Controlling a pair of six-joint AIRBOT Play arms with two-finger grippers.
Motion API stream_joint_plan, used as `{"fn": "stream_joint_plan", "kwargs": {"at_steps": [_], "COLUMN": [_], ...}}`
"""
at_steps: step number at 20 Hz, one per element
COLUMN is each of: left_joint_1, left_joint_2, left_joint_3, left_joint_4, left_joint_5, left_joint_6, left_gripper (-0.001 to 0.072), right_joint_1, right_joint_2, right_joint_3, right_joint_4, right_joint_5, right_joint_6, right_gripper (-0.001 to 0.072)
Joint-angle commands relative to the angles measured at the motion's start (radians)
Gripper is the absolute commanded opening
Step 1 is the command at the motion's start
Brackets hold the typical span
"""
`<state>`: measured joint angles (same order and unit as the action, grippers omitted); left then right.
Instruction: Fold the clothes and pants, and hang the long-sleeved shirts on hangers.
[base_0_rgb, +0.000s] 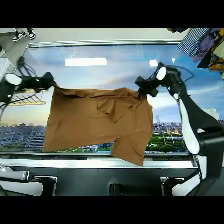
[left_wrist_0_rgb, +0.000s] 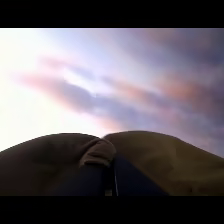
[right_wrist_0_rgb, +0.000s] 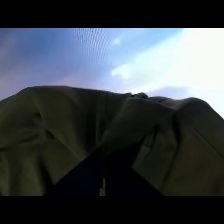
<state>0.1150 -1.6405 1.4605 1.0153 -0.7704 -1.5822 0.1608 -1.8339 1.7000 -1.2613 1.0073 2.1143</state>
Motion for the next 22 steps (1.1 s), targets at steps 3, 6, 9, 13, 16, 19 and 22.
{"fn": "stream_joint_plan", "kwargs": {"at_steps": [3,6,9,13,16,19,22], "left_joint_1": [-0.045,0.009,0.098,0.197,0.233,0.241,0.241], "left_joint_2": [-0.116,-0.082,-0.01,0.098,0.189,0.282,0.335], "left_joint_3": [0.059,0.065,0.073,0.058,-0.032,-0.166,-0.258], "left_joint_4": [0.002,0.002,0.003,0.007,0.007,0.007,0.007], "left_joint_5": [-0.01,-0.086,-0.237,-0.471,-0.526,-0.515,-0.512], "left_joint_6": [-0.008,-0.007,0.032,0.112,0.129,0.132,0.139], "left_gripper": [0.0187,0.0415,0.0415,0.0415,0.0415,0.0415,0.0415], "right_joint_1": [-0.01,-0.087,-0.227,-0.422,-0.509,-0.503,-0.477], "right_joint_2": [-0.079,-0.008,0.106,0.245,0.35,0.405,0.408], "right_joint_3": [0.002,0.002,0.001,-0.097,-0.375,-0.654,-0.832], "right_joint_4": [0.117,0.143,0.124,0.12,0.156,0.227,0.358], "right_joint_5": [-0.079,0.086,0.265,0.418,0.418,0.348,0.26], "right_joint_6": [-0.014,-0.212,-0.433,-0.621,-0.696,-0.77,-0.84], "right_gripper": [0.0163,0.0393,0.0438,0.0438,0.0435,0.043,0.0421]}}
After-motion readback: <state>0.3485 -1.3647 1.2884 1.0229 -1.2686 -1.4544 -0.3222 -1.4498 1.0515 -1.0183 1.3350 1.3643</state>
